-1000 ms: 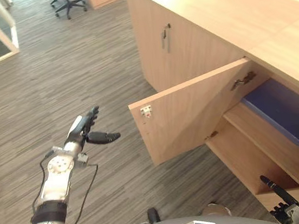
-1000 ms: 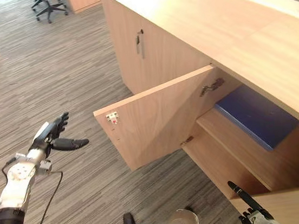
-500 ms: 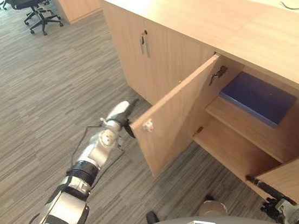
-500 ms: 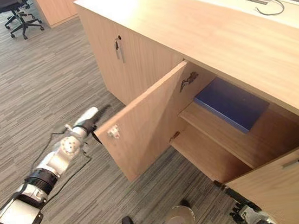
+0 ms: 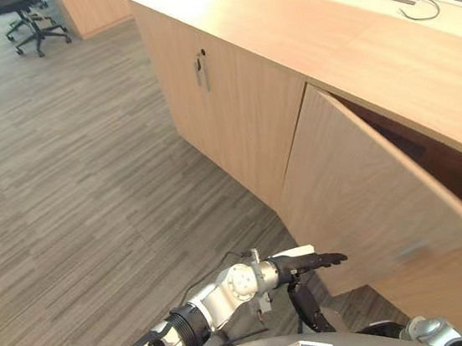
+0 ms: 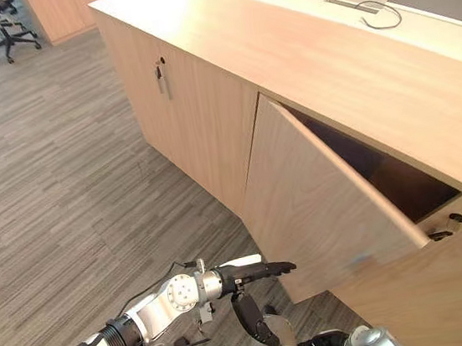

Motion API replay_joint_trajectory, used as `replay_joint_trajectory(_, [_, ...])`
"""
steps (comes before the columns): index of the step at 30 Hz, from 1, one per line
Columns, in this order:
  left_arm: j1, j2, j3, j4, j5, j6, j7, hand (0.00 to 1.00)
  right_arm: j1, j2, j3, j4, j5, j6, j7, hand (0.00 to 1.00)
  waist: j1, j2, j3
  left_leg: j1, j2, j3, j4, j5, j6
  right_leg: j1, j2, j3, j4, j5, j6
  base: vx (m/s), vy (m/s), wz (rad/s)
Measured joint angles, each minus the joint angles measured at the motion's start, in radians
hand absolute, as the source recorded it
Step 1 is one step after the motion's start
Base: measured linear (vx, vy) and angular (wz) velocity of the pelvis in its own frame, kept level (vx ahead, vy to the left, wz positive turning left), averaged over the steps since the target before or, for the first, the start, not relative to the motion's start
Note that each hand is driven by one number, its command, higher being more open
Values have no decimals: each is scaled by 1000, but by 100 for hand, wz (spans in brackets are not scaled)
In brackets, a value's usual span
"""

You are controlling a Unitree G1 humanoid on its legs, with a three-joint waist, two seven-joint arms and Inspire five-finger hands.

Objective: Walk over to the cabinet, pick up the folder, carry it to the office cabinet, place the folder inside the office cabinet, then close the office cabinet door

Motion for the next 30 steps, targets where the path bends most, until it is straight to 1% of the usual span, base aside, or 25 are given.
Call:
replay_joint_trajectory(1, [25, 2, 26, 0, 0, 3, -3, 100, 1, 18, 11, 4, -2, 0, -6, 100, -1, 8, 3, -34, -2, 15, 87, -43, 21, -7, -22, -26, -26, -36, 2, -254, 141, -18])
replay_joint_trajectory(2, [31, 1, 32, -1, 0, 3, -3, 100, 0, 21, 12, 3, -3, 0, -10, 100, -1, 13, 3, -45, -2, 15, 99, -47, 24, -14, -24, -31, -24, -37, 2, -342, 205, -29])
replay_joint_trajectory(4, [63, 20, 55, -27, 0, 6, -13, 100, 1, 34, 20, 10, -5, 3, -34, 100, 4, 18, 4, -80, -3, 42, 152, -71, 21, -58, -69, -95, -12, -55, -21, -255, 225, -49])
replay_joint_trajectory(5, [84, 22, 76, -38, -4, 23, -27, 100, 2, 26, 29, 9, -5, 4, -35, 100, 9, 42, 8, -92, 21, 70, 146, -89, 68, -58, -78, -156, 9, -73, -73, -244, 240, -98])
replay_joint_trajectory(6, [111, 23, 113, -46, -15, 33, -35, 100, 2, 22, 39, 6, -7, 4, -35, 100, 14, 46, 11, -67, 34, 138, 121, -85, 90, -97, -111, -203, 119, -98, -127, -259, 246, -117])
replay_joint_trajectory(7, [145, 22, 157, -60, -25, 51, -36, 100, 12, 31, 45, 6, -7, -1, -32, 100, 9, 38, 14, -54, 40, 191, 65, -64, 109, -131, -126, -236, 258, -132, -168, -184, 195, -100])
replay_joint_trajectory(8, [161, 23, 181, -70, -27, 64, -37, 100, 21, 42, 45, 12, -18, -3, -29, 100, 8, 55, 8, -43, 43, 226, 9, -39, 98, -136, -119, -259, 325, -156, -194, -110, 180, -86])
replay_joint_trajectory(9, [187, 27, 211, -95, -28, 76, -39, 100, 29, 60, 43, 35, -41, -4, -25, 100, 8, 59, 6, -23, 42, 271, -75, -4, 68, -124, -95, -288, 365, -189, -192, -62, 162, -74])
replay_joint_trajectory(10, [203, 33, 227, -117, -30, 86, -40, 100, 40, 74, 43, 53, -46, -3, -23, 100, 13, 65, 1, -16, 36, 290, -125, 13, 43, -94, -77, -308, 361, -203, -184, -63, 151, -68])
replay_joint_trajectory(11, [214, 37, 237, -132, -31, 87, -42, 100, 50, 84, 40, 60, -53, -3, -22, 100, 20, 61, -2, -13, 30, 303, -156, 23, 26, -71, -68, -320, 346, -206, -177, -81, 117, -74])
replay_joint_trajectory(12, [226, 43, 248, -151, -31, 87, -42, 100, 70, 107, 26, 65, -87, -4, -22, 100, 34, 48, -6, -10, 19, 332, -205, 40, -2, -24, -48, -344, 288, -223, -141, -96, 66, -93])
replay_joint_trajectory(13, [227, 49, 258, -158, -30, 88, -43, 100, 78, 132, 23, 75, -114, -4, -22, 100, 41, 27, -17, -12, 2, 372, -245, 58, -26, 14, -22, -341, 185, -227, -122, -93, 29, -113])
replay_joint_trajectory(14, [228, 55, 269, -164, -30, 87, -43, 100, 85, 142, 28, 76, -133, -8, -22, 100, 45, -3, -24, -16, -15, 398, -259, 85, -25, 44, -10, -324, 71, -212, -100, -68, -22, -105])
replay_joint_trajectory(15, [229, 61, 276, -167, -30, 86, -43, 100, 94, 151, 32, 75, -144, -12, -21, 100, 52, -30, -30, -20, -26, 419, -253, 111, -10, 60, -9, -306, 11, -204, -94, -83, -97, -117])
replay_joint_trajectory(16, [228, 53, 292, -137, -29, 87, -35, 100, 102, 173, 40, 77, -156, -20, -24, 100, 47, -61, -36, -33, -17, 452, -203, 119, 37, 78, -14, -276, -62, -169, -16, -81, -114, -113])
replay_joint_trajectory(17, [231, 49, 298, -114, -26, 91, -36, 100, 127, 181, 45, 71, -160, -26, -20, 100, 27, -56, -44, -34, 8, 463, -168, 107, 32, 76, 2, -258, -77, -160, -35, -71, -124, -101])
replay_joint_trajectory(18, [241, 46, 297, -107, -26, 91, -36, 100, 153, 197, 42, 68, -159, -37, -21, 100, 14, -50, -51, -34, 32, 467, -138, 99, 42, 78, 15, -246, -80, -160, -37, -16, -78, -58])
replay_joint_trajectory(20, [259, 38, 298, -104, -26, 87, -35, 100, 197, 232, 19, 67, -158, -41, -23, 100, 1, -49, -56, -35, 68, 467, -91, 89, 53, 87, 35, -236, -85, -157, -32, 25, -78, -28])
replay_joint_trajectory(21, [266, 31, 302, -92, -27, 84, -34, 100, 226, 258, -3, 72, -159, -41, -23, 100, -1, -34, -69, -39, 92, 467, -62, 78, 52, 89, 49, -226, -89, -157, -34, 48, -95, -27])
replay_joint_trajectory(23, [284, 23, 334, -70, -30, 81, -24, 100, 238, 286, -80, 87, -158, -39, -54, 100, -6, -29, -74, -40, 124, 467, -25, 65, 44, 98, 68, -218, -105, -154, -39, 36, -70, -26])
replay_joint_trajectory(24, [292, 21, 354, -50, -43, 79, -15, 100, 234, 299, -143, 93, -158, -38, -87, 100, -6, -21, -79, -40, 138, 464, -10, 59, 43, 103, 79, -212, -111, -152, -41, 18, -46, -22])
replay_joint_trajectory(26, [317, 14, 419, 21, -145, 66, 37, 100, 194, 308, -296, 97, -158, -33, -209, 100, -4, -15, -83, -41, 166, 459, 24, 49, 37, 106, 96, -197, -116, -150, -45, 8, -60, -21])
replay_joint_trajectory(27, [328, 11, 455, 58, -177, 60, 62, 100, 165, 293, -347, 107, -166, -16, -265, 100, -1, -13, -84, -42, 182, 454, 46, 43, 39, 114, 105, -196, -117, -151, -47, 0, -50, -12])
replay_joint_trajectory(29, [344, 7, 500, 102, -231, 61, 95, 100, 121, 268, -432, 123, -137, 11, -314, 100, 14, -12, -81, -41, 216, 444, 96, 36, 44, 122, 117, -184, -116, -157, -56, -27, -23, -24])
replay_joint_trajectory(30, [351, 10, 532, 134, -284, 70, 117, 100, 75, 234, -473, 123, -113, 14, -353, 100, 32, -10, -77, -43, 232, 411, 133, 34, 49, 125, 126, -158, -114, -159, -58, -56, -7, -40])
